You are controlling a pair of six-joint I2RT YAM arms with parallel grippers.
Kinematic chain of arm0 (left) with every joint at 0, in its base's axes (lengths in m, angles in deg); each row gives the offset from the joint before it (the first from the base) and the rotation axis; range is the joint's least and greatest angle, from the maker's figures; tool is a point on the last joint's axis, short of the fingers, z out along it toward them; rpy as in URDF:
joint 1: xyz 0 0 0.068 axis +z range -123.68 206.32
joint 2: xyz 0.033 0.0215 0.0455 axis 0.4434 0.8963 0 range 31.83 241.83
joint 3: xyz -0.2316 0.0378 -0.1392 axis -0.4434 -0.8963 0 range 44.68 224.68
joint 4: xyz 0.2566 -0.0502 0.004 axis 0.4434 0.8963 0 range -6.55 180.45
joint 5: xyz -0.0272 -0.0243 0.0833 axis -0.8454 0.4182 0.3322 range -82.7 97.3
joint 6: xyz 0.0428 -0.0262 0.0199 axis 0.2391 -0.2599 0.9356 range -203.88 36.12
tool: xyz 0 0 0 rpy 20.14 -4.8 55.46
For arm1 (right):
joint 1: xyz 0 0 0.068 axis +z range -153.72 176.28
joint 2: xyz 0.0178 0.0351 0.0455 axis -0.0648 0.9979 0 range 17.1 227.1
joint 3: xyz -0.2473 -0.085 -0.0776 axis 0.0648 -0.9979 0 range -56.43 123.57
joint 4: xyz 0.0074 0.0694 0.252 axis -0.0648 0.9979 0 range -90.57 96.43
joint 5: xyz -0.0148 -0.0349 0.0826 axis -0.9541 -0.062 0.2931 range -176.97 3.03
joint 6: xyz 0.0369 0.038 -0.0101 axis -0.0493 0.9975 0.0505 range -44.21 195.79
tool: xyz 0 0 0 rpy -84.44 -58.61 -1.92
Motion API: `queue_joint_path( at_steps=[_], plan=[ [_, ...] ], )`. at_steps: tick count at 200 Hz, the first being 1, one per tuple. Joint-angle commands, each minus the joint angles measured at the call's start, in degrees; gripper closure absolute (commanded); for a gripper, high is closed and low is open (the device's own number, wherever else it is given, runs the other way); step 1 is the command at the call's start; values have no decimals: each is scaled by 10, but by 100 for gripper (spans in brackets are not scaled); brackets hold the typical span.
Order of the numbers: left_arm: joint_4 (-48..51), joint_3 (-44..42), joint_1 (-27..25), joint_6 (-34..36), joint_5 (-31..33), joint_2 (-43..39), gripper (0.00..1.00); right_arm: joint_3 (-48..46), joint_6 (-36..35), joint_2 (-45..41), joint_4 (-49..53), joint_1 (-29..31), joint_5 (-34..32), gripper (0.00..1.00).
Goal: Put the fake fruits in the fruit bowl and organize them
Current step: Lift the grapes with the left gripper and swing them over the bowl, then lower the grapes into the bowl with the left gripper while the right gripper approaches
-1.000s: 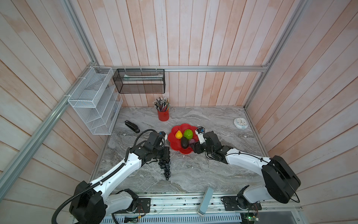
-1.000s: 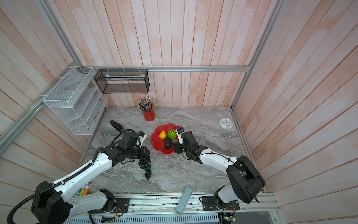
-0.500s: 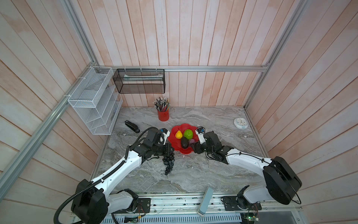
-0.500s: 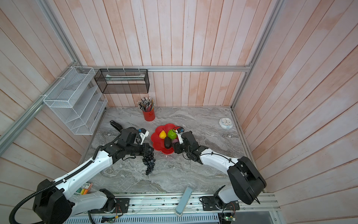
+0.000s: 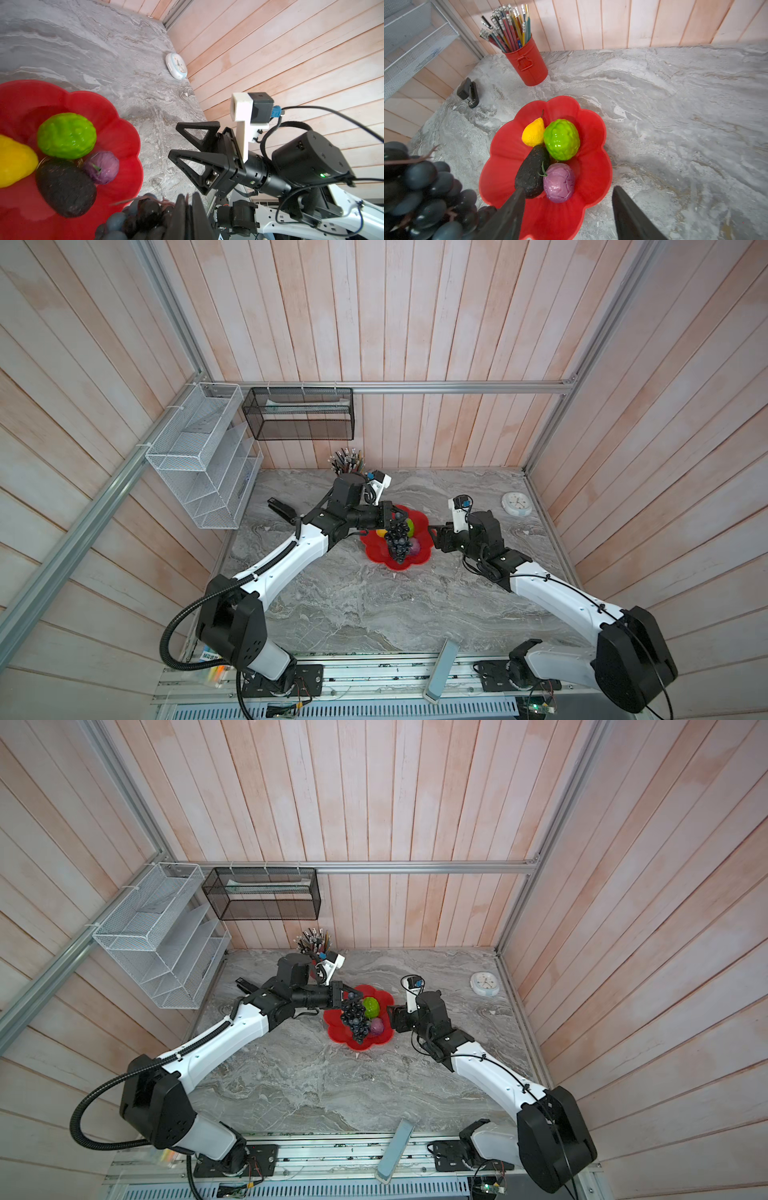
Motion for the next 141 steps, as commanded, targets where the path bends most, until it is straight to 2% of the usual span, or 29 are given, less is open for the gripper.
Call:
queue_joint_path(
  at_steps=[1, 72, 141],
  plan=[
    [-95, 20, 2, -36, -42, 35, 97, -15, -8, -20, 10, -12, 4, 33],
    [-250, 5, -7, -119, -76, 122, 97, -25, -11, -31, 13, -18, 2, 33],
    [-290, -68, -5, -124, -79, 102, 97, -21, -17, -12, 6, -18, 6, 33]
  ],
)
